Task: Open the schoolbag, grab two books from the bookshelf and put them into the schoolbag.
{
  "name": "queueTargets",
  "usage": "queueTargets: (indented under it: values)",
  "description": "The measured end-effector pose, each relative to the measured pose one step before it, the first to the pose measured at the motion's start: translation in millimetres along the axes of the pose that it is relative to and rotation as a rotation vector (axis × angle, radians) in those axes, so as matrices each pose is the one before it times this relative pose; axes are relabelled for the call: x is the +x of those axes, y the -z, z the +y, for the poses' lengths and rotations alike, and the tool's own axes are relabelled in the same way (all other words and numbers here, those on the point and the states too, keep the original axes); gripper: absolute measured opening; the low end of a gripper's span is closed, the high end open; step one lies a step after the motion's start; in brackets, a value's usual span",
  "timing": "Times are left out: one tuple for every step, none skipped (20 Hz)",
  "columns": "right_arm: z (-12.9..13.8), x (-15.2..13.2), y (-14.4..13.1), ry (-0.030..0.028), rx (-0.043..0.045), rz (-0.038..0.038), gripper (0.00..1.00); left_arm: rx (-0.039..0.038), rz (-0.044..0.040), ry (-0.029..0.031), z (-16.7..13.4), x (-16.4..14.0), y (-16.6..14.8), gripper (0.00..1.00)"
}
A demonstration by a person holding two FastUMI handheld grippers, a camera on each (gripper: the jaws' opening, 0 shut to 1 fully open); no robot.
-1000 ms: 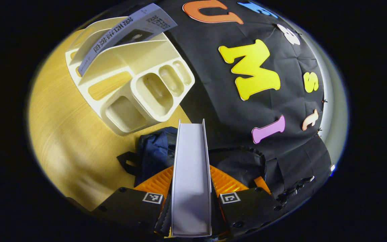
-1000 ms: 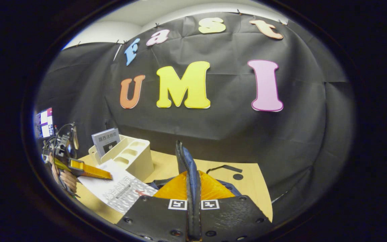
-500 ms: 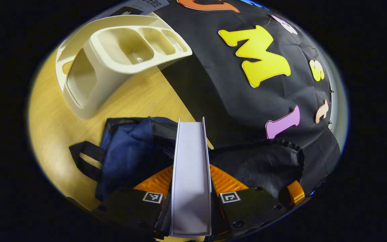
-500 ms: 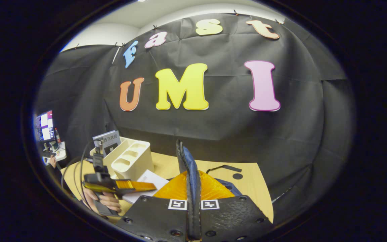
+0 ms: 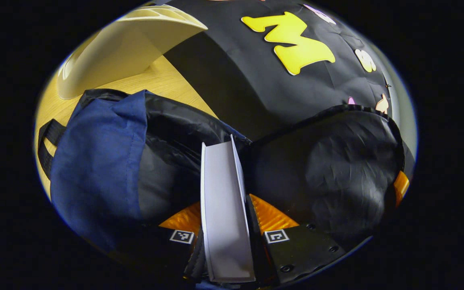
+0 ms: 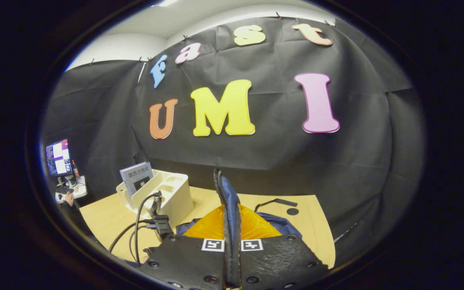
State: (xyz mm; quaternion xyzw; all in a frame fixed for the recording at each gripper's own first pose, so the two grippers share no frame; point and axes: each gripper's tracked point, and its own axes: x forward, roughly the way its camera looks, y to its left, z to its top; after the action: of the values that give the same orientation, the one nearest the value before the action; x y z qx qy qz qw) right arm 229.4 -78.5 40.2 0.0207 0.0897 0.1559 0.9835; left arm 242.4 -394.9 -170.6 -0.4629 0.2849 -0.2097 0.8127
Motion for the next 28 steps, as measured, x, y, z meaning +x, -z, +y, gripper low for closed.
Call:
queueTargets:
  values:
    - [1.13, 0.05, 0.21, -0.00177, 0.00587, -0.00194, 0.00, 0.00068, 0.00573, -0.00141, 0.00, 2.70, 5.16, 0.44]
    - [1.73, 0.27, 1.14, -0.00338, 0.00377, -0.00275, 0.00, -0.00188, -0.01016, 0.00030, 1.62, 0.26, 0.30, 0.50]
    - [0.25, -0.45, 0.93, -0.00026, 0.00679, -0.00181, 0.00, -0.00415, -0.00205, 0.00075, 0.50, -0.42, -0.20, 0.50]
    - [0.57, 0.49, 1.18, 0.00027, 0.00460, -0.00164, 0.00, 0.00779, -0.00313, -0.00214, -0.14, -0.07, -0.20, 0.50]
    - [-0.63, 0.03, 0.82, 0.00065, 0.00220, 0.00009, 0.00, 0.04130, -0.00121, -0.02798, 1.06, 1.24, -1.90, 0.50]
    - [-1.07, 0.25, 2.47, 0.00201, 0.00795, 0.00224, 0.00, 0.10949, -0.00177, -0.07626, 12.06, 2.90, -0.81, 0.53]
    - [-1.46, 0.94, 2.93, 0.00040, 0.00842, 0.00848, 0.00, 0.10557, 0.00747, -0.08070, 16.66, 0.35, -1.33, 0.58]
    - [-1.63, -0.24, 2.66, 0.00052, 0.00524, 0.00994, 0.00, 0.06968, 0.03145, -0.05541, 10.38, 0.69, 3.80, 0.76]
    - [-3.12, 1.18, 1.11, 0.00824, 0.00783, 0.00413, 0.00, 0.02133, 0.02698, -0.02610, 6.08, -3.64, 0.95, 0.90]
    - [-4.30, -1.26, 2.65, 0.00848, 0.00552, 0.00224, 0.00, 0.00196, 0.01666, -0.00809, 2.30, -0.88, -1.38, 0.92]
    - [-3.92, 0.42, 2.19, 0.00587, 0.00306, 0.00096, 0.00, 0.02775, -0.01424, -0.03166, 8.38, -3.09, -5.18, 0.94]
    - [-2.63, 0.16, 1.83, 0.00778, 0.00576, 0.00109, 0.00, 0.06760, -0.02672, -0.06006, 15.15, -5.32, -8.32, 0.95]
    - [-2.73, 1.48, 2.67, 0.00912, 0.00363, 0.00178, 0.00, 0.06304, -0.02503, -0.04275, 11.92, -7.32, -8.51, 0.95]
    - [-2.39, -0.89, 2.05, 0.00763, 0.00224, 0.00576, 0.00, 0.04990, -0.01928, -0.04022, 12.67, -5.58, -4.58, 0.95]
    - [-0.42, 0.41, 2.55, 0.00209, -0.00109, 0.00442, 0.00, 0.03895, -0.01757, -0.02441, 8.68, -4.73, -4.67, 0.96]
    - [-0.74, 0.24, 0.58, 0.00579, -0.00261, 0.00401, 0.01, 0.01919, -0.01411, -0.00022, 4.66, -4.70, -2.95, 0.96]
    - [-1.46, 1.21, 2.49, 0.00737, -0.00157, 0.00463, 0.00, 0.01676, -0.00769, -0.00402, 4.00, -6.84, -4.65, 0.96]
    - [0.31, 0.85, 1.51, 0.00083, -0.00164, 0.00427, 0.00, 0.01518, -0.00352, -0.00886, 8.29, -7.56, -4.42, 0.96]
    - [-0.61, -0.21, 2.14, -0.00022, 0.00042, 0.00346, 0.01, 0.01143, -0.00665, -0.00633, 8.46, -5.66, -3.06, 0.96]
    - [-0.90, -0.38, 0.85, 0.00317, 0.00137, 0.00263, 0.01, 0.00933, -0.00601, -0.01106, 9.67, -5.35, -3.80, 0.97]
    - [-0.59, 0.10, 1.24, 0.00520, -0.00076, 0.00230, 0.00, 0.00369, -0.01502, -0.01194, 9.90, -5.50, -5.60, 0.96]
    - [-0.06, 0.37, 0.72, 0.00325, -0.00958, -0.00083, 0.01, 0.00529, -0.01747, -0.03039, 13.14, -4.82, -7.41, 0.97]
    - [-1.08, -0.14, -0.45, 0.00963, -0.01186, -0.00084, 0.01, 0.02147, -0.01926, -0.02357, 12.45, -6.58, -7.24, 0.97]
    - [-1.28, -0.35, 0.56, 0.01028, -0.00900, -0.00088, 0.01, 0.02089, -0.02200, -0.01810, 10.13, -7.45, -7.78, 0.98]
    - [0.83, -0.27, -0.85, 0.00198, -0.00708, -0.00133, 0.01, 0.01197, -0.01964, -0.01720, 10.88, -6.76, -9.33, 0.98]
    - [0.54, 0.05, -0.23, 0.00283, -0.00438, 0.00020, 0.01, 0.01159, -0.01438, -0.00394, 8.13, -5.40, -8.04, 0.98]
    - [0.23, -0.78, 2.35, 0.00054, -0.00011, 0.00256, 0.01, 0.01148, -0.01907, -0.00358, 9.30, -5.98, -9.92, 0.98]
    - [4.90, -2.68, 0.57, -0.01624, 0.01283, 0.00159, 0.01, 0.00610, -0.01353, 0.00029, 8.01, -4.68, -8.32, 0.98]
